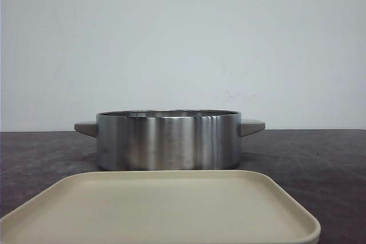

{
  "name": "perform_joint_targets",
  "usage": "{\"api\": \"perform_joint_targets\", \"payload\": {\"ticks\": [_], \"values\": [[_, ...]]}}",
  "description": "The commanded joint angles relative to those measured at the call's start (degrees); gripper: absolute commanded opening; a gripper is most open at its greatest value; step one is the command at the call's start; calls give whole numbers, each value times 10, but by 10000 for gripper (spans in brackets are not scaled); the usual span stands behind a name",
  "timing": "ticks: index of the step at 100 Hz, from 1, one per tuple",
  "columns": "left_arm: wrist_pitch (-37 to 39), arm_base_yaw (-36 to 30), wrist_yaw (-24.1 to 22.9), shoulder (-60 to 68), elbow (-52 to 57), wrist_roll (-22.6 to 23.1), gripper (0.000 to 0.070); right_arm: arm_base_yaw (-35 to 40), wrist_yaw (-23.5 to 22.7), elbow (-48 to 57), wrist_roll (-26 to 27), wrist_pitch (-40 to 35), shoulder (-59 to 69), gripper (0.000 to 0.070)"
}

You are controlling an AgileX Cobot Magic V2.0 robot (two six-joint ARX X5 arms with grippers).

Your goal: Steam buns

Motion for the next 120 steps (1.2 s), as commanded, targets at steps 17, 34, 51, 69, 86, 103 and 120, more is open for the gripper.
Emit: {"api": "perform_joint_targets", "payload": {"ticks": [17, 34, 51, 69, 86, 103, 120], "values": [[4, -2, -2, 2, 8, 4, 0, -118, 0, -154, 0, -1, -131, 7], [4, -2, -2, 2, 8, 4, 0, -157, 0, -227, 21, -5, -182, 7], [4, -2, -2, 2, 8, 4, 0, -167, -2, -279, 17, 0, -217, 8], [4, -2, -2, 2, 8, 4, 0, -167, -27, -288, 1, -16, -217, 7], [4, -2, -2, 2, 8, 4, 0, -166, -20, -288, 2, -4, -217, 7], [4, -2, -2, 2, 8, 4, 0, -166, -19, -287, 2, -1, -217, 7], [4, -2, -2, 2, 8, 4, 0, -166, -19, -287, 2, -1, -217, 8]]}}
